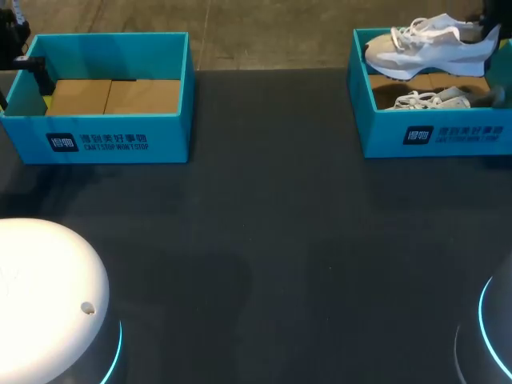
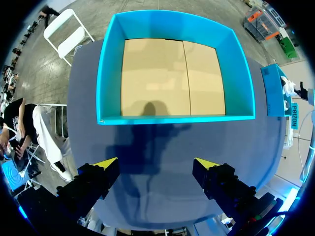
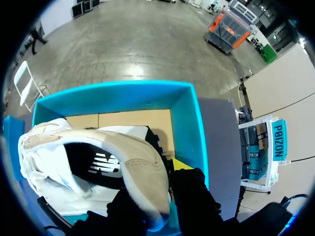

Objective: Take the shoe out of the shoebox, open the shoe tongue, remove and reinsert the insole, then place the shoe into the shoebox

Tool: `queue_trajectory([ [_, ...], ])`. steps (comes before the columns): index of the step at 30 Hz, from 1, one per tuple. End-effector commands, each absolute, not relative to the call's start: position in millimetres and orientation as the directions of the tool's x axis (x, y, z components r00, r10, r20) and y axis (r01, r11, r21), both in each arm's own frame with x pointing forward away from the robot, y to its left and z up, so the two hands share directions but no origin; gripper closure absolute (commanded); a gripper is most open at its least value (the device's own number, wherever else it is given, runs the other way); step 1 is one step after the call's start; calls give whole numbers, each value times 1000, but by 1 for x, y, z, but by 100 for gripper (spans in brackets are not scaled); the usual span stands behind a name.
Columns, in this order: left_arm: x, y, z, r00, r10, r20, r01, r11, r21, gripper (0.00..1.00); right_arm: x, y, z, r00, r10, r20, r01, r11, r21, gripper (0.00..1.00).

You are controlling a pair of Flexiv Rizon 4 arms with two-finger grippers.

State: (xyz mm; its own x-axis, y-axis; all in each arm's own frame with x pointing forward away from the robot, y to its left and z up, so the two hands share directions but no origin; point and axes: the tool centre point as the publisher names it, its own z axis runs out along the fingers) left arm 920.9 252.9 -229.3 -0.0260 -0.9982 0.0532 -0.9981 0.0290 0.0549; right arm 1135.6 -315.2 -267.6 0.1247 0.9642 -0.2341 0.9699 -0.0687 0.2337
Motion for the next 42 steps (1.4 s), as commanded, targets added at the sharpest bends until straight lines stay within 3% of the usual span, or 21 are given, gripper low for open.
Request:
queue_trajectory([
  [1, 920, 253, -229, -26, -998, 51, -998, 28, 55, 0, 1143, -313, -270, 128, 962, -241, 972, -73, 222, 100],
  [42, 920, 253, -229, -26, -998, 51, -998, 28, 55, 0, 1154, -332, -281, 167, 945, -281, 970, -106, 217, 100],
])
